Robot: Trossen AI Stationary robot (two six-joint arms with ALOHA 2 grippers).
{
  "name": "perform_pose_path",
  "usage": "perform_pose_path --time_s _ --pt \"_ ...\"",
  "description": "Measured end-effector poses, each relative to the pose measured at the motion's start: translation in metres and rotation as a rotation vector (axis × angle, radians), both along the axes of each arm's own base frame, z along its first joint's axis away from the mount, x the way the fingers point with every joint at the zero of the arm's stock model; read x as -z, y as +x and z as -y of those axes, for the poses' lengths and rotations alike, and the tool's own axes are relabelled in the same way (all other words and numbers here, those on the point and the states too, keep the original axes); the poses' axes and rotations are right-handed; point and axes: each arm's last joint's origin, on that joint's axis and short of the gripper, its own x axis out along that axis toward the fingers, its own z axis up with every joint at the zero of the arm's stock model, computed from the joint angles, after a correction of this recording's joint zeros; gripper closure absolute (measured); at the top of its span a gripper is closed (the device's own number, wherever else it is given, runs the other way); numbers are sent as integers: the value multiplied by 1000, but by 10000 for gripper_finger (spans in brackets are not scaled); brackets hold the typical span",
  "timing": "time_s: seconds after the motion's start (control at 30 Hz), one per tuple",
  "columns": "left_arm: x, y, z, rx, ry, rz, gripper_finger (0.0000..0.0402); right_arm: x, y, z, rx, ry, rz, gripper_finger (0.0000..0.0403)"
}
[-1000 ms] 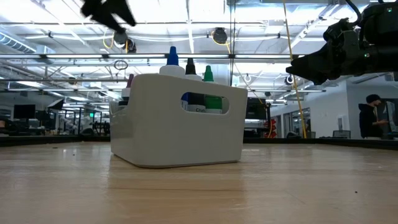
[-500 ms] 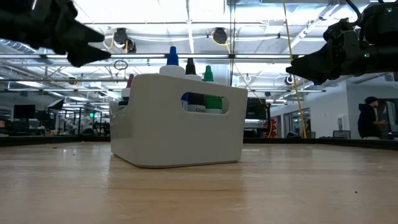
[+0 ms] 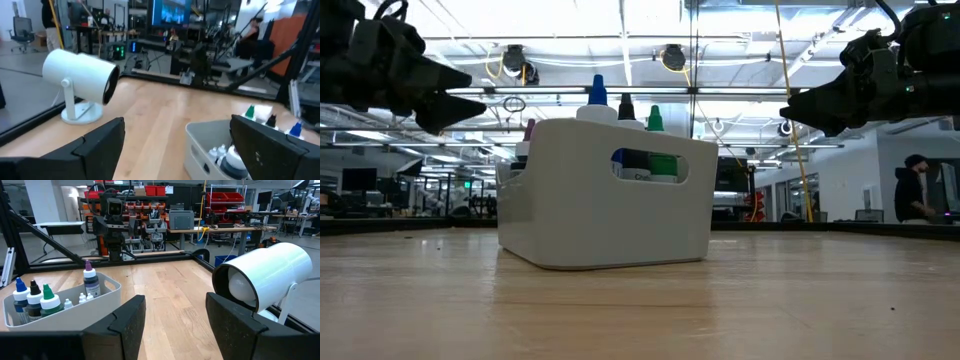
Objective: Pick & Place food coloring
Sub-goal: Return to Home Position
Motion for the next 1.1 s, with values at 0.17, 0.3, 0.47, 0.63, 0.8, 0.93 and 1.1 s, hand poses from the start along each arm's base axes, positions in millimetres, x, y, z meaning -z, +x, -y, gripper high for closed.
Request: perform_pose_path --time_s 0.17,0.3,0.47,0.63,0.8,0.93,1.1 --pt "1 0 1 25 -1 0 51 0 0 0 0 0 0 206" --pt "2 1 1 22 26 -29 51 0 0 0 0 0 0 206" --pt "3 3 0 17 25 -33 44 0 0 0 0 0 0 206" --pt "3 3 0 15 25 -26 48 0 0 0 0 0 0 206" --pt "2 3 0 14 25 -23 44 0 0 0 0 0 0 206" --pt "2 3 0 14 25 -21 39 0 0 0 0 0 0 206" --pt "2 3 0 14 25 -21 41 0 0 0 0 0 0 206"
